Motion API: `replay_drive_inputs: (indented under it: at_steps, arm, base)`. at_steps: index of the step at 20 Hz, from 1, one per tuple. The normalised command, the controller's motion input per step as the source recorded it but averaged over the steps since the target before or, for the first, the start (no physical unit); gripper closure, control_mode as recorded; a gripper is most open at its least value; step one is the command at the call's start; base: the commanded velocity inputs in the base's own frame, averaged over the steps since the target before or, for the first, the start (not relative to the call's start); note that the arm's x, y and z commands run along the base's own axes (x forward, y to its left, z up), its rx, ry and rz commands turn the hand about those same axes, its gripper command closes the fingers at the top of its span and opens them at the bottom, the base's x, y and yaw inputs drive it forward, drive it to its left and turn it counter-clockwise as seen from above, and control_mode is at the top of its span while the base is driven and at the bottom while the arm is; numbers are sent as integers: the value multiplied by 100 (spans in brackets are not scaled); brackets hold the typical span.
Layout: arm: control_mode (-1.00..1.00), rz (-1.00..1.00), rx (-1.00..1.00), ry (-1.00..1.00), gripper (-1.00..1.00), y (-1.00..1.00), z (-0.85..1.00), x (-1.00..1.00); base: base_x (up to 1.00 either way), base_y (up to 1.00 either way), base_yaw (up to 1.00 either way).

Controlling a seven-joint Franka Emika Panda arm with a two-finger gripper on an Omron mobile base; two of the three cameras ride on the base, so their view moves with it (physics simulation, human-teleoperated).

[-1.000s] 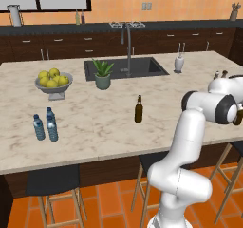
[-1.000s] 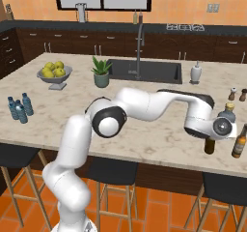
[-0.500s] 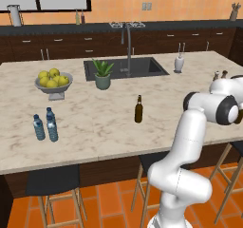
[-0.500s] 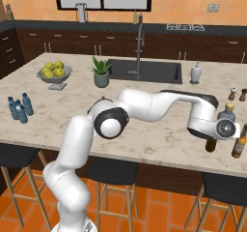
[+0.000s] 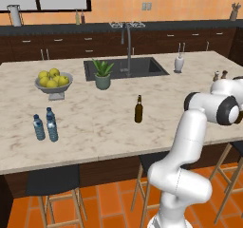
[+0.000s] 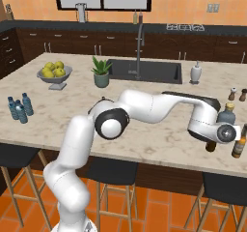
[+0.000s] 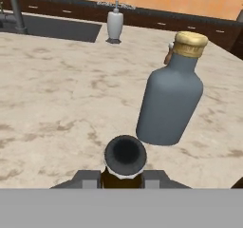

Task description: Move the plastic bottles in the middle to the plastics group, and the glass bottles in the middle to the glass group.

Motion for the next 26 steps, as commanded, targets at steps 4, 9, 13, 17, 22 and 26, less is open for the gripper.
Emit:
replay_drive_inputs:
  at_steps: [4, 9, 13, 17, 22, 26]
  arm:
    - [-100, 0, -1, 0, 100, 1, 0, 0]
    - [-100, 0, 0, 0, 100, 2, 0, 0]
    - [-100, 0, 0, 0, 100, 12, 0, 0]
    - [-100, 0, -1, 4, 100, 20, -1, 0]
    - [-100, 0, -12, 4, 100, 0, 7, 19]
    - [-100, 2, 0, 0, 100, -5, 0, 31]
  base:
    - [0, 0, 0]
    - [0, 0, 0]
    - [0, 0, 0]
    - [0, 0, 0]
    - [0, 0, 0]
    - [0, 0, 0]
